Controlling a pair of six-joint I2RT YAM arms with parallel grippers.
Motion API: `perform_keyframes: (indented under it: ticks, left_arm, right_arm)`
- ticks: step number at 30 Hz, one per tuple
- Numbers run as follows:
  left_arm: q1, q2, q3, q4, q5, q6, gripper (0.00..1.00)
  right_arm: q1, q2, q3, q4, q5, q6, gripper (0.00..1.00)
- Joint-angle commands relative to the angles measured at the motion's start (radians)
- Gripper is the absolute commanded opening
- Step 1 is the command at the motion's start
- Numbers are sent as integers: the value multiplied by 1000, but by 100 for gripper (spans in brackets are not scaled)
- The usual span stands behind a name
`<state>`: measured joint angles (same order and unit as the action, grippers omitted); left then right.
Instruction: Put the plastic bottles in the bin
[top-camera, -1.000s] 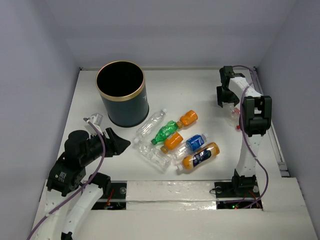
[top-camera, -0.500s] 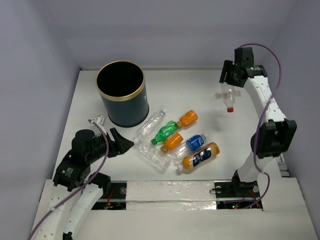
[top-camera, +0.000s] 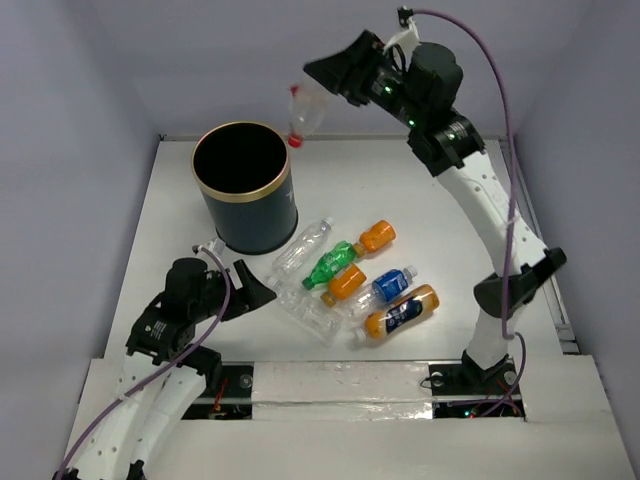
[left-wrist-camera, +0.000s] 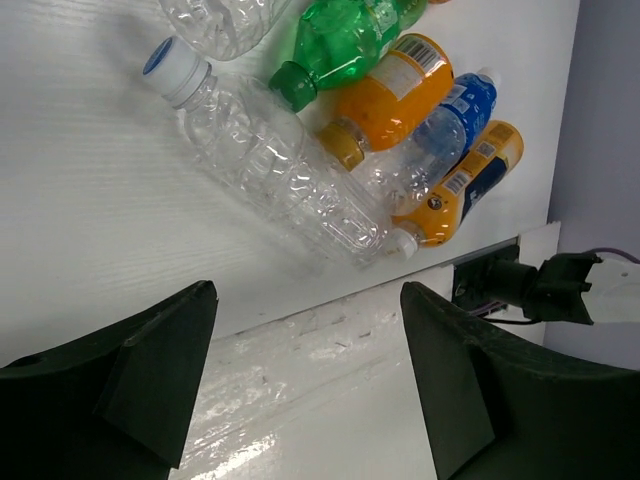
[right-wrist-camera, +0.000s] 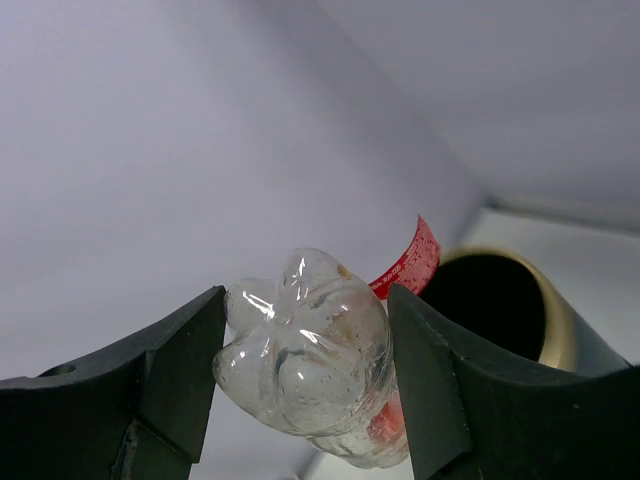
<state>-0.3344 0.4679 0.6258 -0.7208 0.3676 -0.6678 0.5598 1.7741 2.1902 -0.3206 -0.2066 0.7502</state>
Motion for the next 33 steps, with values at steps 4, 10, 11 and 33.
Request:
perform_keyframes:
  ticks: [4, 10, 11, 33]
  left_arm:
    - [-5, 61, -14, 72, 8, -15, 77]
    - [-5, 124, -31, 89, 24, -7, 88]
    - [-5, 132, -35, 90, 24, -1, 89]
    - [-15, 169, -176, 254, 4, -142, 94]
  right_arm:
    - [109, 236, 232, 411, 107, 212, 52]
    - [161, 378, 326, 411, 188, 198, 52]
    - [179, 381, 315, 411, 197, 183, 52]
    - [273, 279, 49, 269, 283, -78, 100]
